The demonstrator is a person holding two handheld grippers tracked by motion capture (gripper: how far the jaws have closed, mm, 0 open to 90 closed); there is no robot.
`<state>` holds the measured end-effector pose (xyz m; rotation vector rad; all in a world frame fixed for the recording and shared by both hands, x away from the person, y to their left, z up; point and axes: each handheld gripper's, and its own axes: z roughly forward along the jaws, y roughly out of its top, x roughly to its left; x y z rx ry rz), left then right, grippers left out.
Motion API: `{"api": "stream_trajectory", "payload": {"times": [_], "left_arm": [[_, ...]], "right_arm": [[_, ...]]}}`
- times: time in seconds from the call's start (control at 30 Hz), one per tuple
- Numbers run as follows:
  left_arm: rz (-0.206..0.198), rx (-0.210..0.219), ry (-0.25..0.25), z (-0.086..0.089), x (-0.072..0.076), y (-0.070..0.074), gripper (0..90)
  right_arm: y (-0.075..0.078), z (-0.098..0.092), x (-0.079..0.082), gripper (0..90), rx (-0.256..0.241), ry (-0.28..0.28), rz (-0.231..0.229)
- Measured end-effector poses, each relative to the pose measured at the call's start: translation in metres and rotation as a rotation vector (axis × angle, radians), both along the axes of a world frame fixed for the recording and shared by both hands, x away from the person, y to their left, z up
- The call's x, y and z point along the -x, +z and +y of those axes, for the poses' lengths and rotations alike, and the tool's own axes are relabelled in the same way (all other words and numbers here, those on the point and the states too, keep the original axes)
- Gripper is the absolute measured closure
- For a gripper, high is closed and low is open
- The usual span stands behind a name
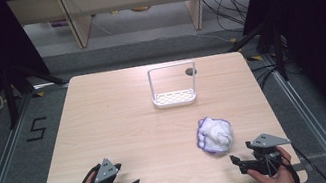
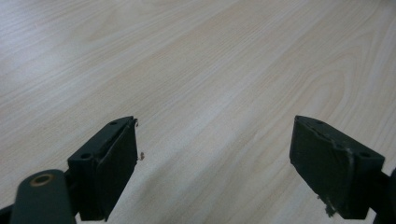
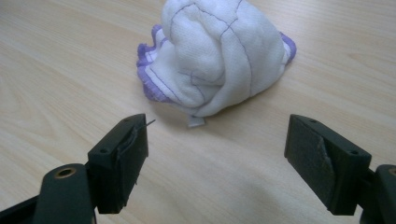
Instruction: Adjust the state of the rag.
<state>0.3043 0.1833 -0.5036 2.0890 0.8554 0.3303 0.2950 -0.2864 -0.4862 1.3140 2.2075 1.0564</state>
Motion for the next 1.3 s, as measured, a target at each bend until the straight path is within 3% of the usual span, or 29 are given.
{"api": "stream_trajectory", "payload": {"times": [0.03, 0.37, 0.47, 0.5, 0.63, 0.7, 0.73, 0.77, 0.83, 1.03, 1.2, 1.23, 1.27, 1.3], "left_arm": [[0.001, 0.0, 0.0, 0.0, 0.0, 0.0, 15.0], [0.001, 0.002, 0.004, 0.0, 0.0, 0.0, 15.0], [-0.005, -0.012, 0.009, 0.0, 0.0, 0.0, 15.0], [0.002, 0.011, 0.011, -0.001, 0.0, -0.001, 15.0], [0.007, -0.004, 0.006, 0.0, -0.001, -0.001, 15.0], [0.007, 0.006, 0.016, -0.001, -0.002, -0.002, 15.0], [0.007, 0.007, 0.017, -0.001, -0.002, -0.002, 15.0], [0.007, -0.01, 0.017, 0.0, -0.002, -0.002, 15.0], [0.008, -0.003, 0.016, 0.001, -0.002, -0.002, 15.0], [0.014, -0.003, 0.013, 0.001, -0.003, -0.002, 15.0], [0.015, 0.001, 0.018, 0.001, -0.003, -0.003, 15.0], [0.018, -0.008, 0.011, 0.001, -0.003, -0.002, 15.0], [0.018, -0.008, 0.011, 0.001, -0.003, -0.002, 15.0], [0.008, -0.02, 0.009, 0.002, -0.004, -0.002, 15.0]], "right_arm": [[0.001, -0.001, 0.0, 22.4, 0.019, -0.009, -0.015], [0.003, -0.001, 0.0, 22.7, 0.008, -0.003, -0.028], [0.004, 0.0, 0.0, 26.5, -0.006, 0.024, -0.031], [0.005, 0.001, -0.001, 27.6, -0.011, 0.02, -0.029], [0.01, 0.004, -0.005, 27.2, -0.026, 0.031, -0.046], [0.016, 0.007, -0.009, 27.2, -0.011, 0.041, -0.057], [0.019, 0.012, -0.01, 27.2, -0.027, 0.03, -0.033], [0.021, 0.014, -0.011, 27.2, -0.022, 0.026, -0.035], [0.025, 0.017, -0.02, 27.2, 0.003, 0.056, -0.065], [0.03, 0.034, -0.045, 27.2, 0.057, 0.069, -0.05], [0.029, 0.045, -0.06, 26.9, 0.1, 0.08, -0.074], [0.026, 0.051, -0.064, 26.6, 0.137, 0.077, -0.05], [0.026, 0.051, -0.064, 26.6, 0.137, 0.077, -0.05], [0.024, 0.055, -0.069, 27.4, 0.16, 0.075, -0.015]]}}
